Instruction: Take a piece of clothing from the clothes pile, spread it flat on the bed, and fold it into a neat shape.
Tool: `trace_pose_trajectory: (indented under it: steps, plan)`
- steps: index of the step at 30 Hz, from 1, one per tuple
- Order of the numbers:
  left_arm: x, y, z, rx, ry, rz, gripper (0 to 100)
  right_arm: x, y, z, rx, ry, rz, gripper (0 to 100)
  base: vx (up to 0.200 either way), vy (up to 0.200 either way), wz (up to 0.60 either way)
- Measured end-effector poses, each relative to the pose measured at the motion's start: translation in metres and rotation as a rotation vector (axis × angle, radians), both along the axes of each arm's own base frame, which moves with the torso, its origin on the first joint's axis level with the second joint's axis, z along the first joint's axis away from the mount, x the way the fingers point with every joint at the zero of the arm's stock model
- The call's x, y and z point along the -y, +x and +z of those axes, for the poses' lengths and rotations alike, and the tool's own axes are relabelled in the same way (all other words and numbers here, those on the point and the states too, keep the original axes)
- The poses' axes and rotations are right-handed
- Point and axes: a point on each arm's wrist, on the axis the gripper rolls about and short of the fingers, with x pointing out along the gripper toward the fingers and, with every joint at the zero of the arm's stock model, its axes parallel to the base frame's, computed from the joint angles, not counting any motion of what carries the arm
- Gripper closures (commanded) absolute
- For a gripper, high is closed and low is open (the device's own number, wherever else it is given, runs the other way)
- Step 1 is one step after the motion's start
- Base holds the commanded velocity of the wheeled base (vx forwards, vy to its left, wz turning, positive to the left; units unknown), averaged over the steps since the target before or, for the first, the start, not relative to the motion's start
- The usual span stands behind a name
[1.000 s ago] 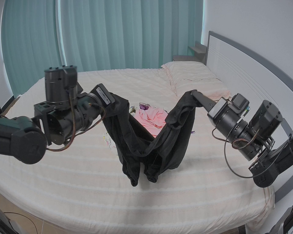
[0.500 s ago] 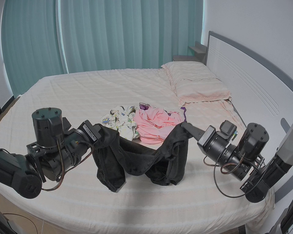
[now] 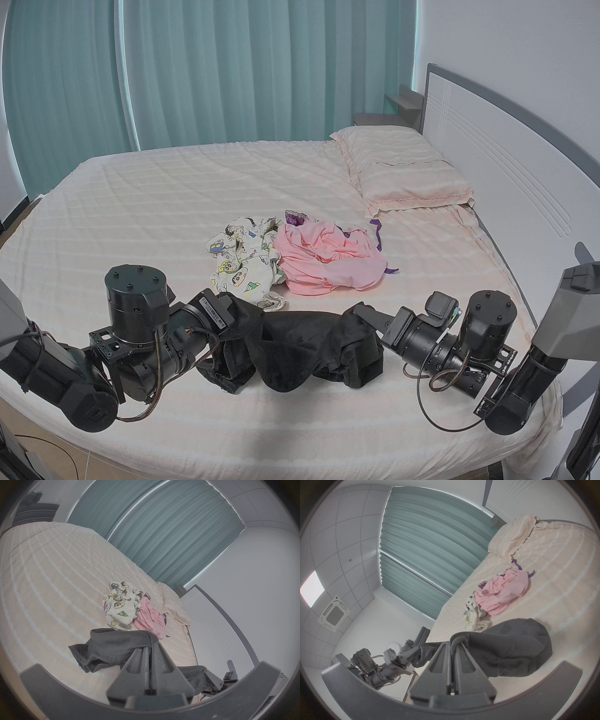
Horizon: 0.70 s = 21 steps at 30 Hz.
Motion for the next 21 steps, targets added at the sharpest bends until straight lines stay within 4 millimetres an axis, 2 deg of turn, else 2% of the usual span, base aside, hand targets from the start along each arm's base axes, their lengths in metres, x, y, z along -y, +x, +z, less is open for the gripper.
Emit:
trace_pose_trajectory:
  steps: [5, 12, 18, 21]
  plan:
    - [-0.004, -0.003, -0.01, -0.036, 0.019, 0.003, 100, -0.003, 0.002, -0.014, -0.037, -0.03, 0.002, 100, 0.0, 0.0, 0.0]
    - [-0.011, -0.007, -0.019, -0.074, 0.04, 0.014, 100, -0.006, 0.0, -0.022, -0.056, -0.047, 0.013, 100, 0.0, 0.0, 0.0]
    - [-0.018, -0.006, -0.021, -0.082, 0.04, 0.035, 100, -0.007, 0.0, -0.025, -0.064, -0.053, 0.015, 100, -0.2, 0.0, 0.0]
    - [-0.024, -0.003, -0.021, -0.085, 0.038, 0.057, 100, -0.007, -0.001, -0.025, -0.064, -0.053, 0.017, 100, 0.0, 0.0, 0.0]
